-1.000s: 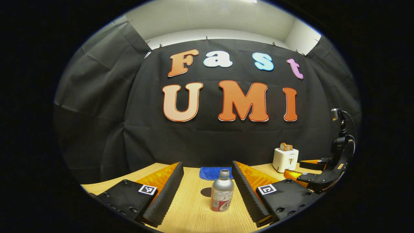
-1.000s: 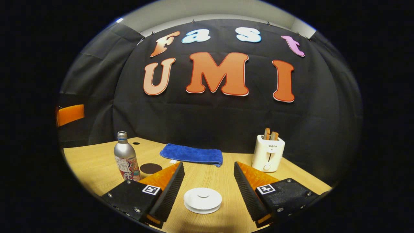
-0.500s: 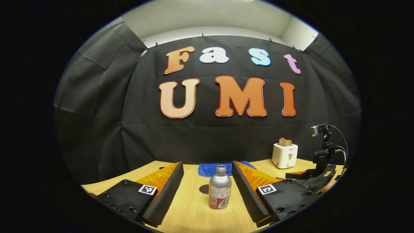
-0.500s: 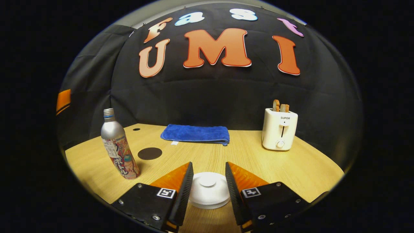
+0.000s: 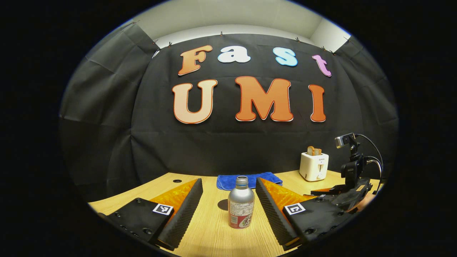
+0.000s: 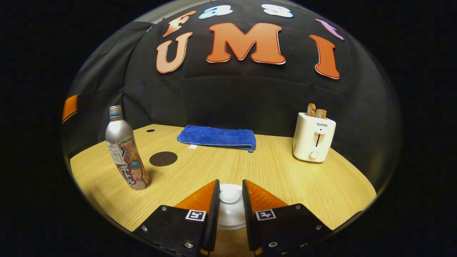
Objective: Open the teacup lid with one hand, grasp the water bottle and pour water into the teacup with the other hand; after pouring, place the water bottle on the coaster and then close the teacup lid.
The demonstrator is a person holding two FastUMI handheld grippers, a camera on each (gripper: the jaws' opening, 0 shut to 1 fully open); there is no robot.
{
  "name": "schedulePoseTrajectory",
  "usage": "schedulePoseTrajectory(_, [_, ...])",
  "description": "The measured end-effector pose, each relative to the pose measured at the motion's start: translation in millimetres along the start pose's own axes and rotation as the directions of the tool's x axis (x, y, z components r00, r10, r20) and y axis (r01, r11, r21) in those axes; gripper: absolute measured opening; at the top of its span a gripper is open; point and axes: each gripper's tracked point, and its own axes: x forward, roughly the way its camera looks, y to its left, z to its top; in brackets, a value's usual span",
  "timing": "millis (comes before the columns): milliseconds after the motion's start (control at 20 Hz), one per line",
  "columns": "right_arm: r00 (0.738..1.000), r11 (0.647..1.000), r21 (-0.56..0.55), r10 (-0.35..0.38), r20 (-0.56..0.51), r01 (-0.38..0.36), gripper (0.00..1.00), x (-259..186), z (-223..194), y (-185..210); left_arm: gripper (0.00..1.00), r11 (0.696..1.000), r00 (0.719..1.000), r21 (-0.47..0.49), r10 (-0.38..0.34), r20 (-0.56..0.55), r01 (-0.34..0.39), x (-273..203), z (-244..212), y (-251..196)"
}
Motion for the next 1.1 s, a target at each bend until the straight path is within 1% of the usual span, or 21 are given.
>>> schedulePoseTrajectory(50, [1.0,1.0,-0.005,0.001,-0.002,-0.001,0.3,0,0,1,0.97,1.0,1.0,-0.001,-0.001,-0.009,0.001,3,-3,0])
schedulePoseTrajectory(150, [1.0,1.0,-0.011,0.008,-0.005,-0.008,0.25,1,2,1,0.98,1.0,1.0,-0.004,-0.005,-0.024,0.005,7,-8,0])
schedulePoseTrajectory(350, [1.0,0.999,0.044,0.025,0.004,-0.025,0.2,0,5,3,0.98,0.999,0.998,-0.011,-0.034,-0.05,0.034,16,-19,-8])
schedulePoseTrajectory(650, [0.998,0.995,0.095,0.037,0.046,-0.041,0.19,-11,21,-3,0.97,0.997,0.99,-0.033,-0.077,-0.12,0.073,31,-53,-21])
schedulePoseTrajectory(800, [0.997,0.994,0.1,0.038,0.07,-0.045,0.19,-20,32,-7,0.98,0.995,0.983,-0.074,-0.078,-0.167,0.066,41,-72,-23])
schedulePoseTrajectory(1000, [0.994,0.99,0.132,0.042,0.104,-0.055,0.19,-32,47,-14,0.98,0.994,0.976,-0.09,-0.084,-0.202,0.067,58,-92,-26])
schedulePoseTrajectory(1100, [0.991,0.989,0.141,0.036,0.125,-0.054,0.19,-39,56,-19,0.98,0.993,0.971,-0.106,-0.077,-0.228,0.054,65,-104,-26])
